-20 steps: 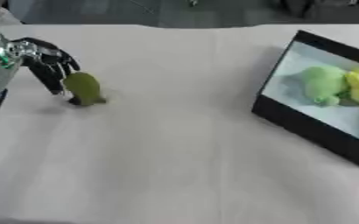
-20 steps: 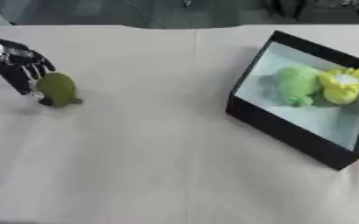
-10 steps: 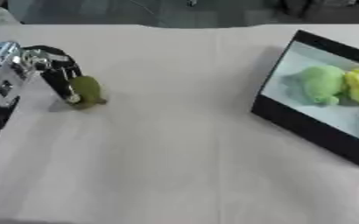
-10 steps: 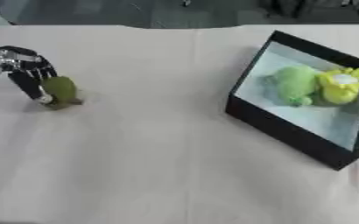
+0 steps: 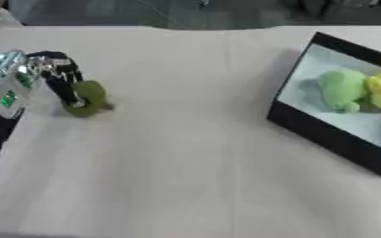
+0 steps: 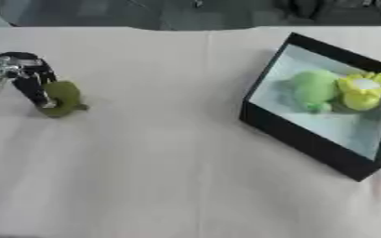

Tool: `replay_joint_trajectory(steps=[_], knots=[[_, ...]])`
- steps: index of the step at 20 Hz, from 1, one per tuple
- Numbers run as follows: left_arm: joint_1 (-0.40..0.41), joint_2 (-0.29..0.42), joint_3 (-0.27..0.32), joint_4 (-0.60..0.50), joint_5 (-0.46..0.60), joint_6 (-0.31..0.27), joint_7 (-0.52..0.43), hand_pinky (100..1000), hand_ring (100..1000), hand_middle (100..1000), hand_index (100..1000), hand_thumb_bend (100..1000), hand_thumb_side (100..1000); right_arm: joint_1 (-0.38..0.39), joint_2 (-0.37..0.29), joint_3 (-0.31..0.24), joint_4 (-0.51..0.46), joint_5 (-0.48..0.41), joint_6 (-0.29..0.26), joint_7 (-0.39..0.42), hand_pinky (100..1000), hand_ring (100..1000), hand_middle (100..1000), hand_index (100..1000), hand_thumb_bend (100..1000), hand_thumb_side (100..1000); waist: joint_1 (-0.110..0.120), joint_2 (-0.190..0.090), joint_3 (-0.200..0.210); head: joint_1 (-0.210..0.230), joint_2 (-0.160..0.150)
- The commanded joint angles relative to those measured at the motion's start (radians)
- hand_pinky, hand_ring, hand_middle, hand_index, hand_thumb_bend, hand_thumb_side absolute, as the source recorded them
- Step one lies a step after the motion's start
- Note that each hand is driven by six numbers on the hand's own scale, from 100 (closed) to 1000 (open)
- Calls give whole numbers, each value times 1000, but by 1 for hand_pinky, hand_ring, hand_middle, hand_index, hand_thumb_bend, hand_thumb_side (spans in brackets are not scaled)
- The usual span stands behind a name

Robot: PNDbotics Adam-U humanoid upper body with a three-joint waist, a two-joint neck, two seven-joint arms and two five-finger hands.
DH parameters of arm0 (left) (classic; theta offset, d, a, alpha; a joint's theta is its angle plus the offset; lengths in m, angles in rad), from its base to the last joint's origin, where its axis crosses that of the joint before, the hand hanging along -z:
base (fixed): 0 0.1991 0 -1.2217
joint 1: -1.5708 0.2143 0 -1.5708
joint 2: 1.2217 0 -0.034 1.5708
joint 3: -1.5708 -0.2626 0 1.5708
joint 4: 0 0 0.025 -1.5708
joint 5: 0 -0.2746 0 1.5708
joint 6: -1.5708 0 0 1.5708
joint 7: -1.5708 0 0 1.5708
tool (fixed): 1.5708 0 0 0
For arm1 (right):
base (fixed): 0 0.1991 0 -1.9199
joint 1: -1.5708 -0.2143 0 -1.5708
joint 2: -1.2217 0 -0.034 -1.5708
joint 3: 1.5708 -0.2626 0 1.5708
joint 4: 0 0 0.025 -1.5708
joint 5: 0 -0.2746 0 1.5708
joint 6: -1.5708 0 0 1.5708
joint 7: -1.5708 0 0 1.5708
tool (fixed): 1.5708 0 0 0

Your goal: Pick up the objects with one hand, pass them to the other hand, and then place them into the box on the other side of the table.

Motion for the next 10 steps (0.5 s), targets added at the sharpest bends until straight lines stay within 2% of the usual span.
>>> replay_joint_trajectory(steps=[1,10], knots=[[-6,31,-5,-34,0,13,35,619,503,377,546,301,100,-10,-19,-16,-15,-3,203,-207,831,945,847,767,123,433,-13,-28,0,2,0],[18,102,-11,-190,88,48,18,584,477,330,503,321,100,-4,-24,-16,-14,-7,201,-211,830,945,846,768,111,441,-7,-31,2,-2,7]])
